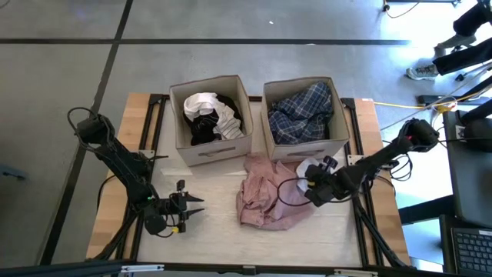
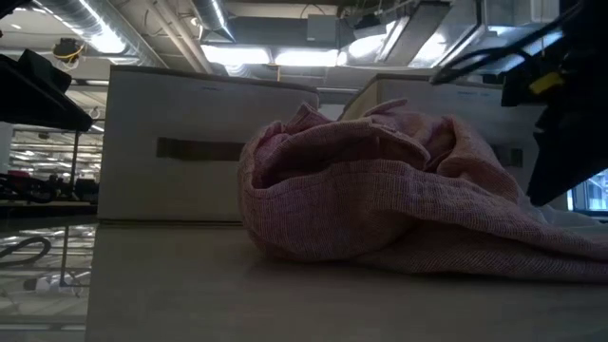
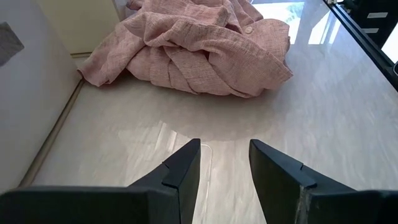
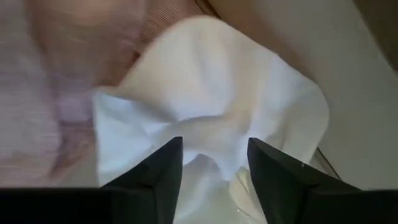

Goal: Sort clothes
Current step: Put the white sock into the left laundry organizer, then put the pink polo shirt into the right laundry organizer

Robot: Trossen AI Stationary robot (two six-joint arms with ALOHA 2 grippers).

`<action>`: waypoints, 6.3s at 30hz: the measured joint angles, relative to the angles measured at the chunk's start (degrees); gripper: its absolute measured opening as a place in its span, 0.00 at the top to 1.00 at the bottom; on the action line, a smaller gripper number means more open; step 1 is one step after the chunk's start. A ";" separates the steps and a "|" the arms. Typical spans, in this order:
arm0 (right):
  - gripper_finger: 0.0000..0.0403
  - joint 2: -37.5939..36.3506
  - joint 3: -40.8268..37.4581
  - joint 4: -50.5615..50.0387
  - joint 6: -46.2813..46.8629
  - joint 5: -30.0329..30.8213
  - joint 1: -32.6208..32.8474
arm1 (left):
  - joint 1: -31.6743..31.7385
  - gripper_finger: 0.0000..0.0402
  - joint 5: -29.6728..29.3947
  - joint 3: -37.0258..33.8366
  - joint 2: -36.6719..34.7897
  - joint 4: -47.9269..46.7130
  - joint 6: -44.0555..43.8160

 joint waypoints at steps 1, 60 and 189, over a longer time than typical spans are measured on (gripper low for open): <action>0.59 0.00 -0.47 0.75 -0.01 -0.02 -0.37 | 0.00 0.68 -0.02 0.00 0.00 0.01 0.01; 0.99 5.23 36.68 43.20 -67.15 5.03 -16.16 | -0.11 0.68 0.05 0.02 0.00 -0.16 -0.64; 0.40 -1.36 14.91 -2.63 6.71 -1.62 1.30 | -0.07 0.68 0.52 0.02 -0.01 -0.07 -0.67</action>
